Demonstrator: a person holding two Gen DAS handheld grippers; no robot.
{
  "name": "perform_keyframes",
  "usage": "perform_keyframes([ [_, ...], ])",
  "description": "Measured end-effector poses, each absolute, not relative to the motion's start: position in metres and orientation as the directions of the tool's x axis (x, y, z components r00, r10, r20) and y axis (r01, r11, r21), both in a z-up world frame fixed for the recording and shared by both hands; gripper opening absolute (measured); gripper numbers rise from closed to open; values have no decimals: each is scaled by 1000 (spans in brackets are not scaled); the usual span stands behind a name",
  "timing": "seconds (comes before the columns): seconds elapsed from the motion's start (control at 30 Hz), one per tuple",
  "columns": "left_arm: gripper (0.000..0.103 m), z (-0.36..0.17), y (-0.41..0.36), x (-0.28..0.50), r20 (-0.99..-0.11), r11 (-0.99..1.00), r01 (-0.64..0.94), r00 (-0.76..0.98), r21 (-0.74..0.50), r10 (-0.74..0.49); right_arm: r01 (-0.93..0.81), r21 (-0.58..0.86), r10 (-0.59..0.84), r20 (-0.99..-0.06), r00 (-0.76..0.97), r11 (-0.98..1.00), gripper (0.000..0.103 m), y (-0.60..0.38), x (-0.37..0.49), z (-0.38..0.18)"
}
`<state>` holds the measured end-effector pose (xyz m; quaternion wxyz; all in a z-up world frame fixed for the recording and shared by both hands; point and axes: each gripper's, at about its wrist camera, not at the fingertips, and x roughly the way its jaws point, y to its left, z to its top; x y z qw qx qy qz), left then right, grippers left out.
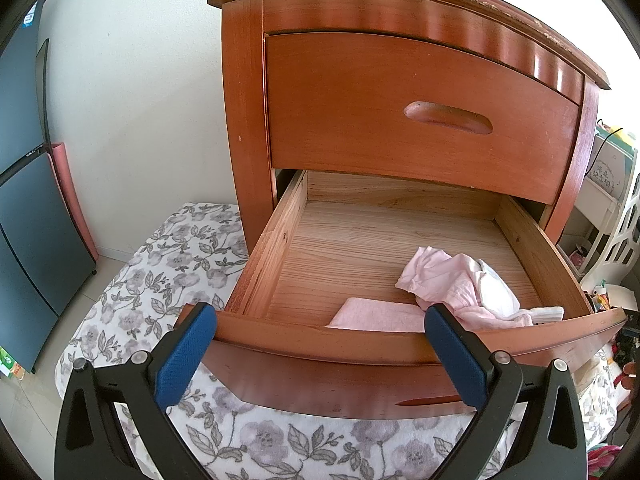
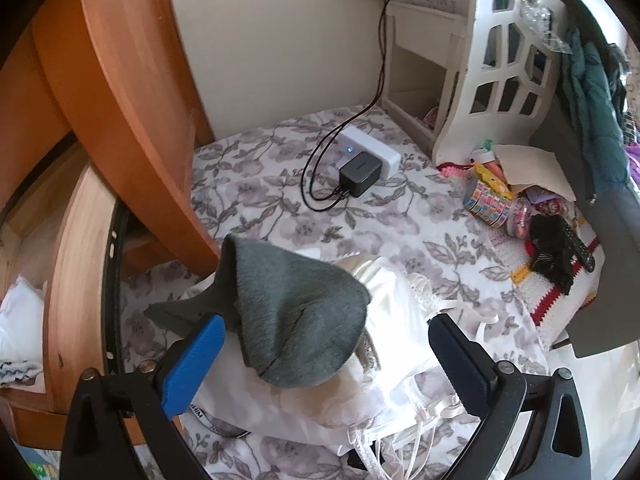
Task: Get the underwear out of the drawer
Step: 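Open the right gripper to drop the grey garment on the pile, then move the right gripper into the drawer toward the white printed garment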
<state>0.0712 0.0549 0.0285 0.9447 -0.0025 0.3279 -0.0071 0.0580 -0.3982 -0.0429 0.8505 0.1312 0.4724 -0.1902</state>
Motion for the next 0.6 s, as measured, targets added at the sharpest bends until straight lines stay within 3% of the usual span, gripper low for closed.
perform_keyframes([
  [0.27, 103, 29, 55, 71, -619, 1000, 12, 785, -9, -15, 500, 50, -246, -826, 507, 865, 103, -407, 51, -34],
  [0.6, 103, 29, 55, 71, -619, 1000, 11, 785, -10, -15, 533, 115, -304, -713, 632, 838, 103, -407, 33, 7],
])
